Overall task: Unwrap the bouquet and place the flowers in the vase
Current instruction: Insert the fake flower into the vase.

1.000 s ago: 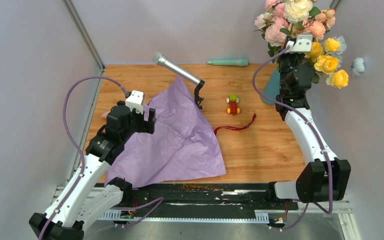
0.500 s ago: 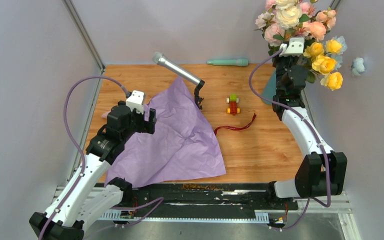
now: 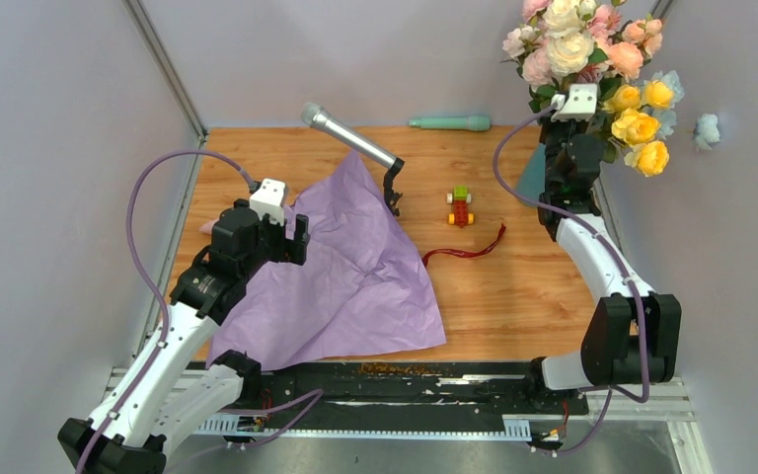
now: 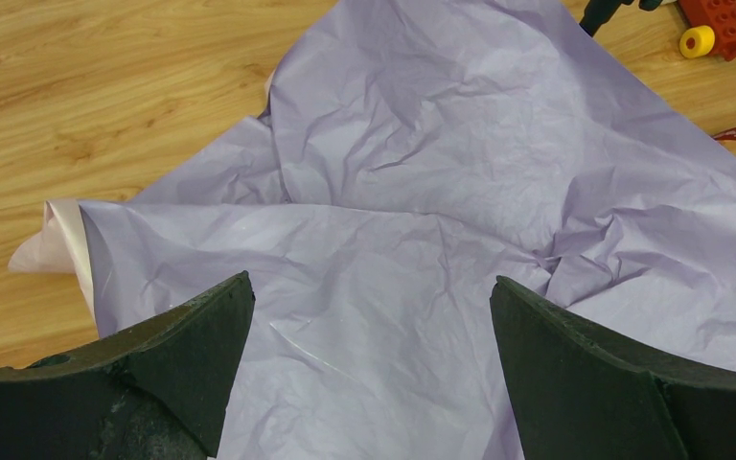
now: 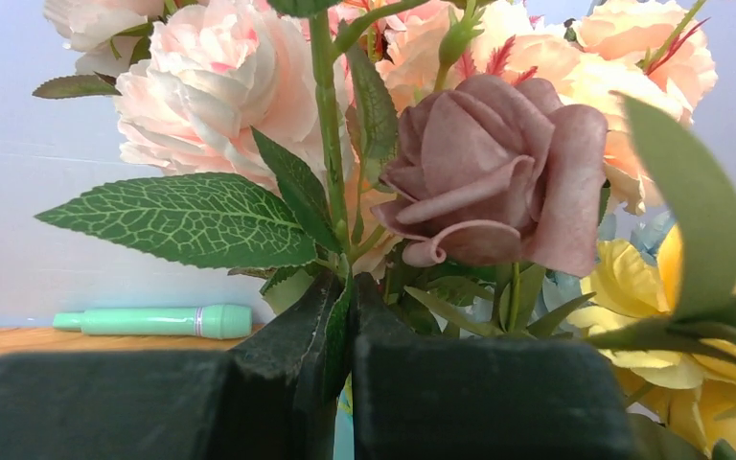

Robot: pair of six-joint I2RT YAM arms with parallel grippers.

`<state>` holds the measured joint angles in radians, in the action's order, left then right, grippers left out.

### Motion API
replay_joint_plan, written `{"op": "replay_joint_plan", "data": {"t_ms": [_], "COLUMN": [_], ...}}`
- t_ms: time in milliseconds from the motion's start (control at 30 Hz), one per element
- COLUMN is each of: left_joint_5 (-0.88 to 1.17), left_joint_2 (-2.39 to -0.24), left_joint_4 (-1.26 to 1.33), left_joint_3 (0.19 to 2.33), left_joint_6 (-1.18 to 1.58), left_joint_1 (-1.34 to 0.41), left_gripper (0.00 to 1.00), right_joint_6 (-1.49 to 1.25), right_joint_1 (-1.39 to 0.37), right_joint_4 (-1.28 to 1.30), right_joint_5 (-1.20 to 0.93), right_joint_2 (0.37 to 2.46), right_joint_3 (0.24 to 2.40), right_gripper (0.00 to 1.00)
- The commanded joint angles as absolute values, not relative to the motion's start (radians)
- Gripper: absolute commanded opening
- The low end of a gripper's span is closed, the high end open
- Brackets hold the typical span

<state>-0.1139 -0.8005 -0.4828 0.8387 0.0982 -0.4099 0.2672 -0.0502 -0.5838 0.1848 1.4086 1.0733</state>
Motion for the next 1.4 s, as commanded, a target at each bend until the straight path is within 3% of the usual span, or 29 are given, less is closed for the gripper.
{"op": "replay_joint_plan", "data": {"t_ms": [0, 767, 1367], "left_joint_5": [-0.107, -0.094, -0.093], "left_joint_2": [-0.796, -0.804, -0.805], "left_joint_4": [-0.462, -0.460, -0.463], "left_joint_3": [0.840, 0.841, 0.841], "left_joint_6": [0.088, 0.092, 0.095], "left_joint_1": [-0.407, -0.407, -0.407], "left_gripper": [1.00, 1.00, 1.00], "right_joint_6": [0.222, 0.195, 0.200], "right_joint_1": [-0.041, -0.019, -0.017], "right_joint_4": [-0.587, -0.563, -0.502], "right_joint_5": [0.190, 0.195, 0.163], "right_joint_2": [1.412, 1.454, 1.404], "right_joint_3": [1.049, 0.966, 0.941], "right_gripper": [0.00, 0.00, 0.34]}}
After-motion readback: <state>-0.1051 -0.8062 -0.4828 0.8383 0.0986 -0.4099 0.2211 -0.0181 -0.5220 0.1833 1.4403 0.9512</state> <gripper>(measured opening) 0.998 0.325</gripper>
